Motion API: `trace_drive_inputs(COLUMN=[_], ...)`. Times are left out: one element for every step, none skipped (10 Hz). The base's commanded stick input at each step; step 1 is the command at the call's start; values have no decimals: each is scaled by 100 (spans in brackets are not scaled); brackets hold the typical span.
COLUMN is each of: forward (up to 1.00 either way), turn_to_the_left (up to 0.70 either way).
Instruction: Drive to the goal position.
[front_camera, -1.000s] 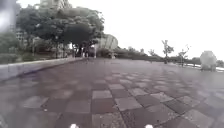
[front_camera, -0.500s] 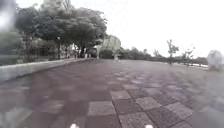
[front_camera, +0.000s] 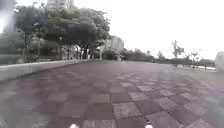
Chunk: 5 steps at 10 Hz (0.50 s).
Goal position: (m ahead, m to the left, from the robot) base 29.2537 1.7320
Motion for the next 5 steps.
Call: trace_drive_inputs(forward=[85,85,85,85,85], turn_to_the_left=[5,13,2,1,1])
